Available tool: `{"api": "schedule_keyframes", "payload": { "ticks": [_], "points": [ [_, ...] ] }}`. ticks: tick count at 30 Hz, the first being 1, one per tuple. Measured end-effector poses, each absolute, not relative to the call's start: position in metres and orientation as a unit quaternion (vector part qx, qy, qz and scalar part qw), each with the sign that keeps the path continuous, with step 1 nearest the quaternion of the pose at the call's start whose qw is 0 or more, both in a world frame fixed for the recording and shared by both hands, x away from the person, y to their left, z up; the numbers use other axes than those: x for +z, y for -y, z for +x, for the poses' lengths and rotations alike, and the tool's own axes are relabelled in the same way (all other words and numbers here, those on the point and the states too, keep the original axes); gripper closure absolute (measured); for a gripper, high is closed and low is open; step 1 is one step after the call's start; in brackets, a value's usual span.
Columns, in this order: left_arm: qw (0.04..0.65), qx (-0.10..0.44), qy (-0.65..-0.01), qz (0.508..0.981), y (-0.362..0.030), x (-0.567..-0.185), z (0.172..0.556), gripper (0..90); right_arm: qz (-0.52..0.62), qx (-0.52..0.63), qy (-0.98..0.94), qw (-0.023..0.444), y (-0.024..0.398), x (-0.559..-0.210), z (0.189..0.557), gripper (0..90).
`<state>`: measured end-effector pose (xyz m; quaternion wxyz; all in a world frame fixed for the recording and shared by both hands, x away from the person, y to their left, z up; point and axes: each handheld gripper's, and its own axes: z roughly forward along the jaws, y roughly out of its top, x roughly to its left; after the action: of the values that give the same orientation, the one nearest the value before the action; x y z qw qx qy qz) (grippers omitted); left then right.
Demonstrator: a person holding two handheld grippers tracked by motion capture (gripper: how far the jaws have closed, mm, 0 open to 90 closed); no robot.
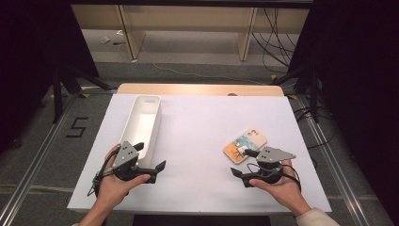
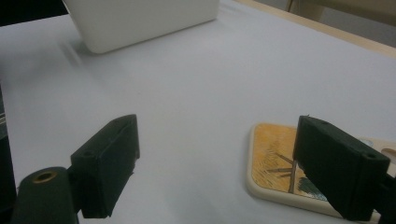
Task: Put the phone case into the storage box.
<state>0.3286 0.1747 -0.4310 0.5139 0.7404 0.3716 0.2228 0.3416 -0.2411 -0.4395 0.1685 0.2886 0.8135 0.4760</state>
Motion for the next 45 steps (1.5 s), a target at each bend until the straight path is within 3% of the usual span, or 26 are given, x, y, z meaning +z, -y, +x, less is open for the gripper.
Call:
{"api": "schedule_keyframes", "payload": {
  "ticks": [11,14,17,22,26,36,45],
  "points": [
    [0.516,0.224,-0.373,0.738,-0.176,-0.431,0.328,0.0,0.288,0.473,-0.815,0.171,0.239,-0.440,0.342,15.7],
    [0.514,0.224,-0.372,0.740,-0.175,-0.431,0.329,0.0,0.285,0.470,-0.818,0.172,0.239,-0.440,0.343,19.4],
    [0.514,0.223,-0.373,0.739,-0.175,-0.432,0.328,0.0,0.279,0.463,-0.821,0.183,0.239,-0.438,0.345,33.8],
    [0.513,0.223,-0.373,0.740,-0.175,-0.433,0.329,0.0,0.262,0.441,-0.838,0.186,0.236,-0.436,0.353,72.6],
    [0.512,0.222,-0.373,0.741,-0.174,-0.433,0.329,0.0,0.266,0.418,-0.850,0.178,0.230,-0.439,0.363,90.0],
    [0.510,0.222,-0.372,0.743,-0.172,-0.434,0.330,0.0,0.300,0.393,-0.850,0.180,0.218,-0.443,0.386,90.0],
    [0.510,0.222,-0.371,0.744,-0.173,-0.435,0.330,0.0,0.329,0.360,-0.855,0.177,0.195,-0.454,0.430,90.0]
  ]
}}
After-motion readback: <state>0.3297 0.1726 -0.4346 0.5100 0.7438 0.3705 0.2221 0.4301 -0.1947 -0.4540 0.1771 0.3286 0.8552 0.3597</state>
